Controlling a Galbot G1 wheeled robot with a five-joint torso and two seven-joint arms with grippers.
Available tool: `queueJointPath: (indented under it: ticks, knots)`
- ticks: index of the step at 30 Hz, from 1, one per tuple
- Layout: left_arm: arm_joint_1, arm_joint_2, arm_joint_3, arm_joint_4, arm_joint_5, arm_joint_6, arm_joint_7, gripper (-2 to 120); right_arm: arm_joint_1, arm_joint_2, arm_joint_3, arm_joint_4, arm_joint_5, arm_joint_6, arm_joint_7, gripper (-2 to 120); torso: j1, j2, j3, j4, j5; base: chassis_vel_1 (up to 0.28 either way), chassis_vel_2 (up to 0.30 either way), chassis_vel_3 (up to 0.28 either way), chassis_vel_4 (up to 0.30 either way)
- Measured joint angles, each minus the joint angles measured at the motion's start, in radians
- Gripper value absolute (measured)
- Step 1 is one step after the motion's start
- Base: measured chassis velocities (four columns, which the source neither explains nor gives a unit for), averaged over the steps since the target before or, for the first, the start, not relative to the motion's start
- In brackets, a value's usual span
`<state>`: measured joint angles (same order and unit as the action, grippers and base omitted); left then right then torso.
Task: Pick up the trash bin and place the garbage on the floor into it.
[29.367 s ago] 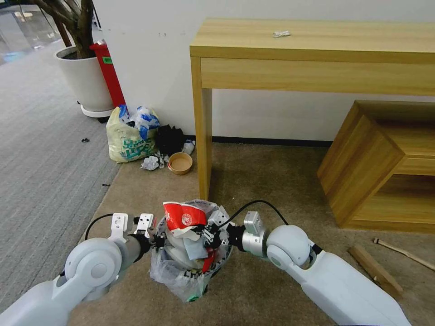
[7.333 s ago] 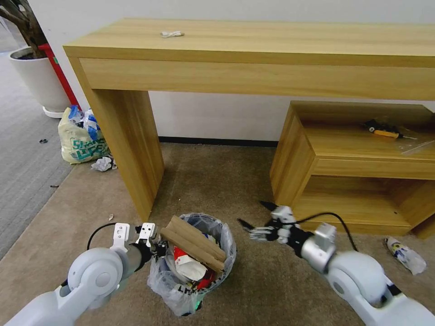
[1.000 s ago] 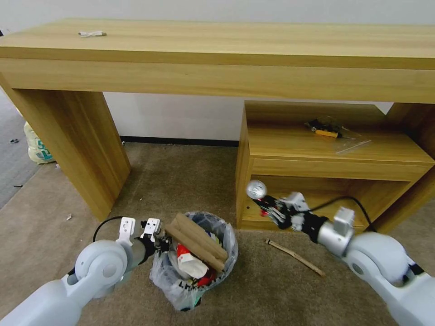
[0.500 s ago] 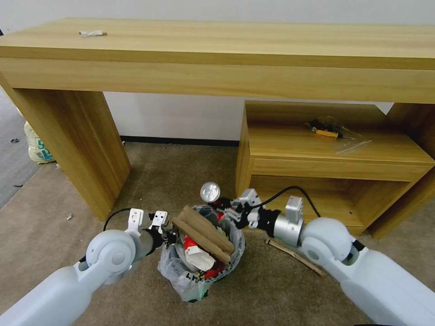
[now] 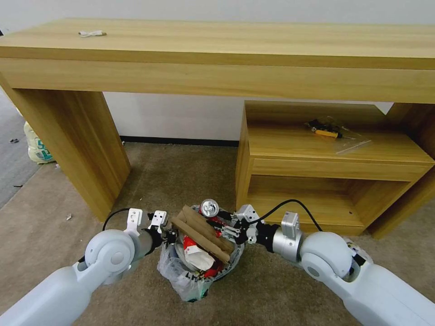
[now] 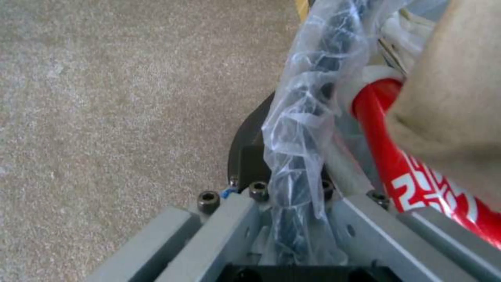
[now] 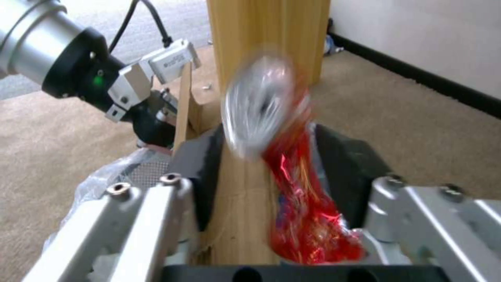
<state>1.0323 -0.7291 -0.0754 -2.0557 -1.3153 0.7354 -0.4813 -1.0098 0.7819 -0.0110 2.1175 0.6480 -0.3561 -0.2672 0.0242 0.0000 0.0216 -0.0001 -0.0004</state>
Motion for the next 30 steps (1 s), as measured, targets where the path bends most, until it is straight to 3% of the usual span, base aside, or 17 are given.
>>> queueJointPath:
  ticks: [9,12,17,24,30]
  knots:
    - [0.020,-0.002,-0.024,-0.006,0.002,0.000,-0.002,0,-0.066,-0.010,0.084,0.041,-0.003,0.016,0.016,84,0.000,0.000,0.000,0.0000,0.0001,0.000,0.000,0.000,0.000]
    - [0.054,0.011,-0.049,-0.019,0.009,0.000,-0.003,0,-0.117,-0.018,0.163,0.055,-0.002,0.031,0.035,97,0.000,0.000,0.000,0.0000,0.0000,0.000,0.000,0.000,0.000]
    - [0.079,0.021,-0.067,-0.027,0.019,0.000,-0.005,0,-0.167,-0.030,0.216,0.037,-0.007,0.054,0.046,100,0.000,0.000,0.000,0.0001,0.0000,0.000,0.000,0.000,0.000]
    - [0.093,0.027,-0.093,-0.039,0.009,0.000,-0.025,0,-0.209,-0.014,0.327,-0.162,-0.022,0.077,0.015,100,0.000,0.000,0.000,0.0002,0.0002,0.000,0.000,0.000,0.000]
    - [0.100,0.030,-0.101,-0.051,0.001,0.000,-0.033,0,-0.285,-0.026,0.404,-0.264,-0.019,0.080,-0.033,100,0.000,0.000,0.000,-0.0002,0.0000,0.000,0.000,0.000,0.000]
